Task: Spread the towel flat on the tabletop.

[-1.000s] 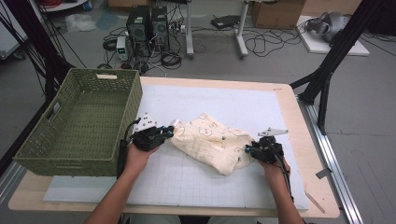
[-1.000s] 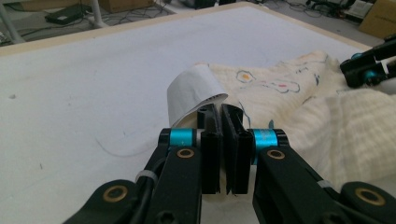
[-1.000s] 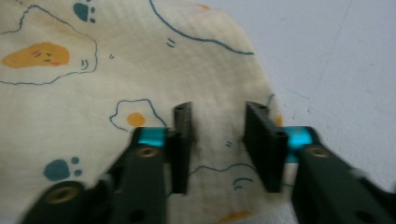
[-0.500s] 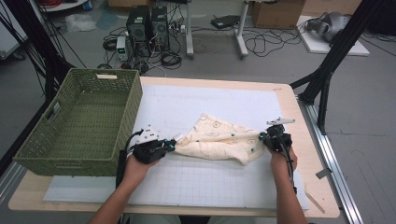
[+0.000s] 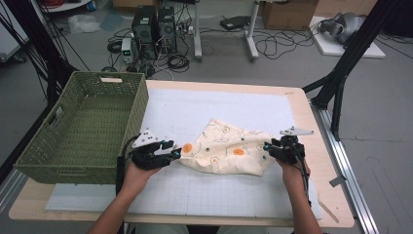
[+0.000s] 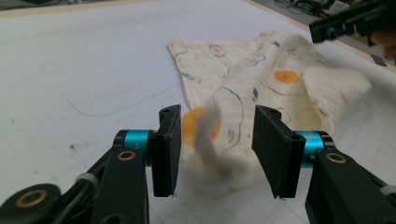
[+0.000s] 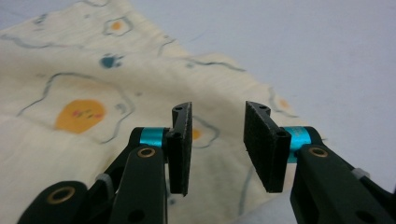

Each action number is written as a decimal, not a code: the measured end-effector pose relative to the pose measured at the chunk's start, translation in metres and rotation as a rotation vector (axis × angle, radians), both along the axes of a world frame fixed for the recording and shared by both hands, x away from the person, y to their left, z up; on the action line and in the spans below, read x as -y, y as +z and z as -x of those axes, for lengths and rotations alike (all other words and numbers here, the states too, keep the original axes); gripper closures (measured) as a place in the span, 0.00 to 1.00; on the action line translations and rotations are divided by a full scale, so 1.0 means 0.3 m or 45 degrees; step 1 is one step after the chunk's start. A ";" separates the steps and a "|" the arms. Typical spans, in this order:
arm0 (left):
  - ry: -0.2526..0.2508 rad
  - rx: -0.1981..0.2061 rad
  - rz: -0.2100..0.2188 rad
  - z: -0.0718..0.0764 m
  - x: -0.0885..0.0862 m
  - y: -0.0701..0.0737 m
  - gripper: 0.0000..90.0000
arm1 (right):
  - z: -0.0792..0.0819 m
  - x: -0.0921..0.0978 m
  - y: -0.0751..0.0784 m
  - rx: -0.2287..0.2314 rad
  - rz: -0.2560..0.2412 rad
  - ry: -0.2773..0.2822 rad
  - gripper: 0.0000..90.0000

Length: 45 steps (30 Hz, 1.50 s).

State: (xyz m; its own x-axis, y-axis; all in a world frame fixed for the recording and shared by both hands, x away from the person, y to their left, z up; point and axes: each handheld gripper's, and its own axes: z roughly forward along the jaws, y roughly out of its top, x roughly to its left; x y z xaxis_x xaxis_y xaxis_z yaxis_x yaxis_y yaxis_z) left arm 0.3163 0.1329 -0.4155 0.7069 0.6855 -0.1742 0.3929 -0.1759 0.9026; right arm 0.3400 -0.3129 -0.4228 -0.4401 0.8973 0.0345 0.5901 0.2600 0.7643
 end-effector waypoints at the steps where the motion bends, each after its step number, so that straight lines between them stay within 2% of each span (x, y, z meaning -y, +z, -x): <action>1: 0.002 0.008 0.003 -0.004 0.001 0.007 0.57 | 0.009 -0.007 -0.008 -0.008 -0.025 0.035 0.68; 4: 0.003 0.028 -0.005 -0.016 0.009 0.025 0.57 | 0.028 -0.026 -0.027 -0.044 -0.120 0.137 0.68; 10: 0.026 0.031 -0.026 -0.065 0.031 0.027 0.55 | 0.042 -0.076 -0.041 -0.087 -0.173 0.287 0.67; 13: 0.033 0.029 -0.053 -0.092 0.047 0.021 0.54 | 0.051 -0.095 -0.040 -0.086 -0.168 0.322 0.68; 16: 0.043 0.025 -0.063 -0.123 0.067 0.016 0.53 | 0.055 -0.110 -0.053 -0.134 -0.162 0.355 0.69; 19: 0.063 0.009 -0.045 -0.146 0.078 0.004 0.52 | 0.059 -0.123 -0.074 -0.169 -0.123 0.382 0.78; 21: 0.072 0.002 -0.046 -0.160 0.084 -0.003 0.51 | 0.065 -0.126 -0.072 -0.168 -0.106 0.411 0.91; 23: 0.079 -0.012 -0.032 -0.170 0.091 -0.009 0.51 | 0.076 -0.128 -0.069 -0.170 -0.082 0.439 0.95; 27: 0.077 -0.014 -0.039 -0.187 0.105 -0.010 0.51 | 0.125 -0.119 -0.046 -0.138 -0.023 0.477 0.96; 30: 0.075 -0.015 -0.042 -0.206 0.119 -0.004 0.51 | 0.174 -0.096 -0.026 -0.115 -0.019 0.498 0.95; 31: 0.073 -0.018 -0.024 -0.211 0.125 -0.004 0.51 | 0.193 -0.088 -0.020 -0.104 -0.018 0.509 0.95; 32: 0.064 -0.034 -0.033 -0.220 0.134 -0.002 0.52 | 0.213 -0.079 -0.015 -0.086 -0.015 0.528 0.95; 33: 0.059 -0.023 -0.051 -0.228 0.144 0.001 0.52 | 0.234 -0.069 -0.010 -0.080 -0.022 0.547 0.95; 36: 0.058 -0.027 -0.057 -0.258 0.176 -0.001 0.52 | 0.293 -0.045 0.002 -0.049 -0.050 0.593 0.94; 38: 0.051 -0.048 -0.079 -0.279 0.202 -0.012 0.52 | 0.323 -0.029 0.009 -0.038 -0.073 0.610 0.87; 39: 0.046 -0.055 -0.095 -0.290 0.215 -0.020 0.52 | 0.334 -0.021 0.013 -0.022 -0.079 0.600 0.79; 41: 0.031 -0.076 -0.124 -0.311 0.245 -0.035 0.52 | 0.350 -0.001 0.022 0.020 -0.092 0.557 0.71; 43: 0.021 -0.084 -0.161 -0.332 0.273 -0.048 0.51 | 0.350 0.025 0.032 0.064 -0.102 0.476 0.67; 45: 0.009 -0.092 -0.208 -0.351 0.301 -0.056 0.50 | 0.342 0.051 0.033 0.078 -0.113 0.397 0.63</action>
State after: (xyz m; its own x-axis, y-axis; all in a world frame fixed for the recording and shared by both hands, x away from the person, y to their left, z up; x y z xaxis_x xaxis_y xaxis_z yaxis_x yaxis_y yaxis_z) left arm 0.4216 0.0425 -0.4322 0.6917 0.7137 -0.1104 0.4575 -0.3147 0.8316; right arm 0.2374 -0.3281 -0.4128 -0.6971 0.7134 0.0716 0.4446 0.3517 0.8238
